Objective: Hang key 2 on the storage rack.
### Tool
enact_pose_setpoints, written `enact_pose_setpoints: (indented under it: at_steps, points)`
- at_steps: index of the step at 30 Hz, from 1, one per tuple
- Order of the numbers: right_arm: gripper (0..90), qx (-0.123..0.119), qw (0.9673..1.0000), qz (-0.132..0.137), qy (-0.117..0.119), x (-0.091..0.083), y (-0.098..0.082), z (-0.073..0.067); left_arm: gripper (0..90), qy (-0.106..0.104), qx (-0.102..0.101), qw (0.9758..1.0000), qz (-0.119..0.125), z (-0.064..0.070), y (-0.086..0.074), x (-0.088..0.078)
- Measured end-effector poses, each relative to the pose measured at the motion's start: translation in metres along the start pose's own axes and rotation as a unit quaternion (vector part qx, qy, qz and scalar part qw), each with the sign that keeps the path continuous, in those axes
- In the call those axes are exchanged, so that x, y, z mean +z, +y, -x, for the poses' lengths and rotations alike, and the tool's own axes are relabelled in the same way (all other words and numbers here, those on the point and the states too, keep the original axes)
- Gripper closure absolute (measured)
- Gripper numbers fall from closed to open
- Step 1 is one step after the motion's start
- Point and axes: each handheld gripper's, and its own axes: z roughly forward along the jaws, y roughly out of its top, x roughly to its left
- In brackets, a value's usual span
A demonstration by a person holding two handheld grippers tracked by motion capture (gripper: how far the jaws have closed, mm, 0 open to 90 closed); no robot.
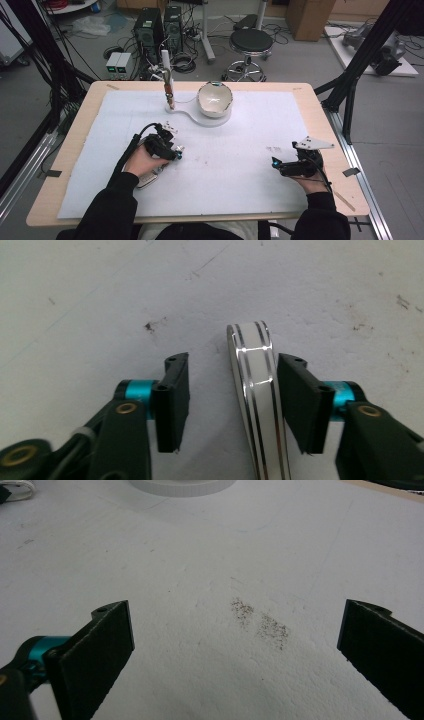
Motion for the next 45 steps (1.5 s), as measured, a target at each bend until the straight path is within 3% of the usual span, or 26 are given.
enact_pose_setpoints:
  at_steps: [4, 8, 13, 16, 22, 26, 30, 39, 41, 43, 45]
  points:
    - [0.6, 0.0, 1.0, 0.003, -0.002, 0.0, 0.0, 0.0, 65.4, -0.001, -0.005, 1.0, 0.002, -0.003, -0.001, -0.001]
    - [0.6, 0.0, 1.0, 0.0, -0.003, 0.0, 0.0, 0.0, 73.6, 0.008, 0.021, 0.9997, 0.005, 0.0, -0.001, -0.001]
    - [0.6, 0.0, 0.9999, 0.006, -0.009, -0.002, 0.0, -0.001, 73.8, 0.033, 0.069, 0.9969, 0.016, 0.006, -0.002, -0.003]
    - [0.6, 0.008, 0.9998, 0.013, -0.013, -0.004, 0.0, 0.0, 73.9, 0.041, 0.078, 0.9952, 0.043, 0.006, -0.001, -0.01]
    - [0.6, 0.011, 0.9996, 0.019, -0.017, -0.006, -0.001, 0.001, 74.0, 0.034, 0.061, 0.9941, 0.082, -0.004, -0.002, -0.029]
    - [0.6, 0.016, 0.9996, 0.016, -0.02, -0.007, -0.004, 0.0, 73.9, 0.022, 0.03, 0.9925, 0.116, -0.015, -0.005, -0.048]
    - [0.6, 0.014, 0.9995, 0.018, -0.024, -0.007, -0.004, -0.002, 73.9, 0.029, 0.021, 0.987, 0.156, -0.02, -0.007, -0.068]
    - [0.6, 0.016, 0.9993, 0.018, -0.029, -0.007, -0.005, -0.002, 74.0, 0.049, 0.001, 0.9757, 0.213, -0.044, 0.004, -0.115]
    - [0.6, 0.016, 0.9993, 0.019, -0.029, -0.006, -0.006, -0.002, 74.0, 0.048, -0.009, 0.9752, 0.216, -0.051, 0.01, -0.121]
    - [0.6, 0.014, 0.9993, 0.019, -0.03, -0.006, -0.006, -0.002, 74.0, 0.049, -0.011, 0.977, 0.207, -0.057, 0.018, -0.126]
    - [0.6, 0.015, 0.9993, 0.017, -0.03, -0.005, -0.006, -0.003, 74.1, 0.057, -0.007, 0.9762, 0.209, -0.063, 0.028, -0.133]
